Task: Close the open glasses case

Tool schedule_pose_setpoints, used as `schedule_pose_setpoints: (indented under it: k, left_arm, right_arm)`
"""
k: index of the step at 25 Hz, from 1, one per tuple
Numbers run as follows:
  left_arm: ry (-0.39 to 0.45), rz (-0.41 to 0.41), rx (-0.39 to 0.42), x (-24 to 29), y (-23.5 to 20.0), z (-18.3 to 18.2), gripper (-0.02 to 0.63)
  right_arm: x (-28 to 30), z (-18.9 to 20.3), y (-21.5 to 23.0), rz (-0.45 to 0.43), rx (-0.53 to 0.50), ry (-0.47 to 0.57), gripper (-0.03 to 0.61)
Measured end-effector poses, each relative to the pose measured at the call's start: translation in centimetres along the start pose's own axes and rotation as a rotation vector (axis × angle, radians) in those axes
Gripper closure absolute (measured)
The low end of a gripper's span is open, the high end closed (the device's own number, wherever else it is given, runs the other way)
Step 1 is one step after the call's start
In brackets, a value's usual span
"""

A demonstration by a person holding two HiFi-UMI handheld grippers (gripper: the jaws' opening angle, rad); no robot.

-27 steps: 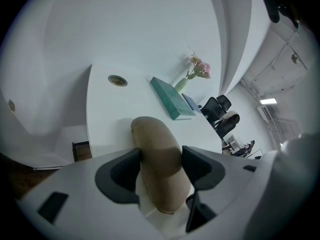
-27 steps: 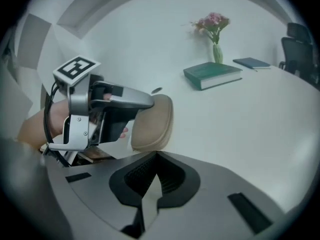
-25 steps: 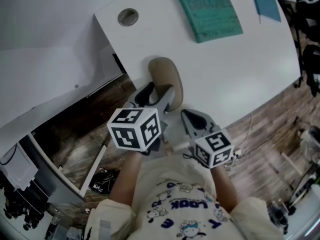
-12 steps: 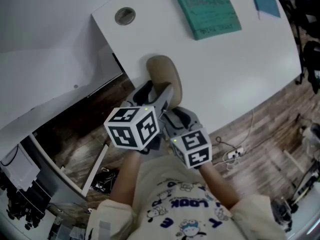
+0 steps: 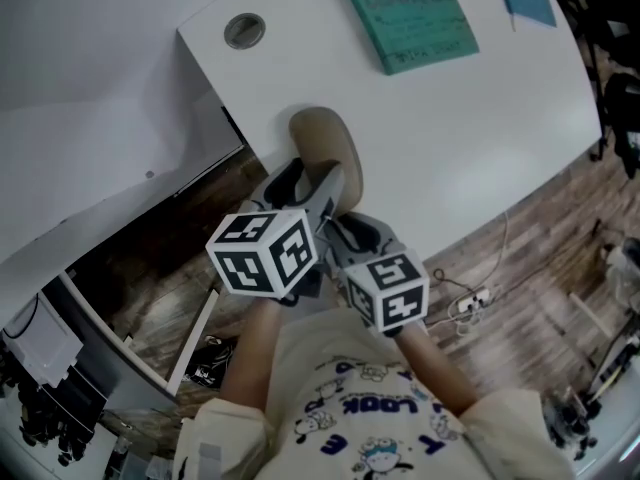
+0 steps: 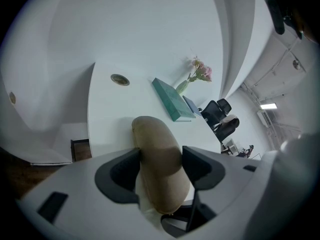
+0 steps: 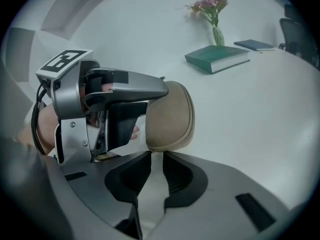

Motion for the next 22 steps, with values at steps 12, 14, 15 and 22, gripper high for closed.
schedule_pose_setpoints:
  k: [12, 14, 15, 22]
  left_arm:
    - [-0.001, 0.011, 0.001, -0.04, -0.06, 0.09, 0.350]
    - [-0.002, 0.012, 0.001, -0.07, -0.02, 0.13, 0.350]
    - [-0.002, 0.013, 0.001, -0.07, 0.01, 0.13, 0.350]
    - [0.005, 0.005, 0.006, 0.11, -0.02, 0.09, 0.350]
  right_arm:
    - [0.30, 0.16, -0.80, -0.022, -0.037, -0.005, 0.531]
    - [0.20, 0.20, -0.56, -0.009, -0.009, 0.014, 0.531]
    - [0.16, 0.24, -0.49, 0.001, 0.002, 0.022, 0.529]
    - [0.34, 0.30, -0.33, 0.060, -0.042, -0.002, 0.572]
Point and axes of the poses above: the fingertips, and each gripper's own axes: x forward along the fingers, y to its right, z out of its underside, the point moved 3 cm from there along -x, backward along the fingers, and after that the axes turned 14 degrees about -z, right-handed, at the moved point
